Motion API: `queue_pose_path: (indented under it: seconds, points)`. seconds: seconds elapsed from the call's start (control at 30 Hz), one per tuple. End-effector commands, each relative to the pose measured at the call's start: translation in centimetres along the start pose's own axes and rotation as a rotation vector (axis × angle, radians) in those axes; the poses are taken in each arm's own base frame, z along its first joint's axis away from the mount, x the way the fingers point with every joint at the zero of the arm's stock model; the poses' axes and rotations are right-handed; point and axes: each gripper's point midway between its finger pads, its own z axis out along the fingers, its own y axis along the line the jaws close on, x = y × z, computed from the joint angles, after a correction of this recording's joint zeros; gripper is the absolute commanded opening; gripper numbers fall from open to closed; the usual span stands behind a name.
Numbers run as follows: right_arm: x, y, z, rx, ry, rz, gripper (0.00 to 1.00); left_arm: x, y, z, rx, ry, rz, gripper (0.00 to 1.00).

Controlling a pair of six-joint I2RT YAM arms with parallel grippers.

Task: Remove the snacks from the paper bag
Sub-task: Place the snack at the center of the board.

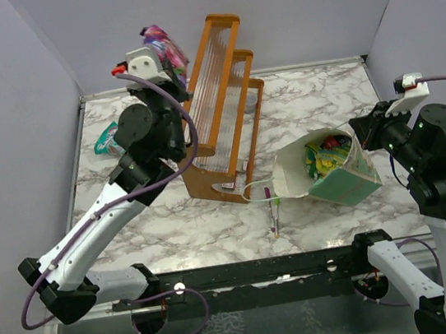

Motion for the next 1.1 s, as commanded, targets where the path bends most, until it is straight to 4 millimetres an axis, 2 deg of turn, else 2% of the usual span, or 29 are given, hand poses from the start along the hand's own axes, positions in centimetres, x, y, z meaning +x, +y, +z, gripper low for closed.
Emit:
queue_pose_path:
  seconds: [0.0, 0.13, 0.2, 0.37, 0.5, 0.63, 0.77, 0.9, 1.0, 1.07]
  points:
    - [-2.8, 0.6, -0.5, -0.018, -0.106, -0.026, 0.01, -3.8, 5.3, 2.2, -0.167, -0.111, -0.044, 0.0]
    - [-2.4, 0.6, -0.4, -0.02, -0.101, -0.022, 0.01, -1.2, 9.9, 3.9, -0.262, -0.073, -0.045, 0.0]
    - [-2.4, 0.6, -0.3, -0.023, -0.1, -0.023, 0.01, 0.1, 13.2, 4.4, -0.33, -0.049, -0.05, 0.0]
    - [-2.6, 0.7, -0.1, -0.028, -0.096, -0.022, 0.01, 3.6, 20.3, 4.3, -0.476, -0.022, -0.008, 0.0]
    - [-2.6, 0.6, 0.0, -0.022, -0.093, -0.022, 0.01, 7.6, 24.7, 3.0, -0.587, 0.049, -0.07, 0.0]
    - [-2.5, 0.5, 0.3, -0.019, -0.085, -0.02, 0.01, 13.3, 28.0, 1.3, -0.685, 0.132, -0.18, 0.0]
    - [-2.2, 0.4, 0.7, -0.017, -0.075, -0.02, 0.01, 17.7, 33.1, 0.0, -0.823, 0.228, -0.305, 0.0]
    - [-2.0, 0.3, 1.2, -0.019, -0.065, -0.021, 0.01, 21.5, 36.5, -1.6, -0.963, 0.308, -0.435, 0.0]
    - [-2.2, 0.4, 1.4, -0.022, -0.06, -0.022, 0.01, 24.0, 37.3, -2.4, -1.003, 0.366, -0.531, 0.0]
    - [-2.3, 0.5, 1.4, -0.026, -0.06, -0.021, 0.01, 24.8, 38.0, -3.0, -1.036, 0.364, -0.566, 0.0]
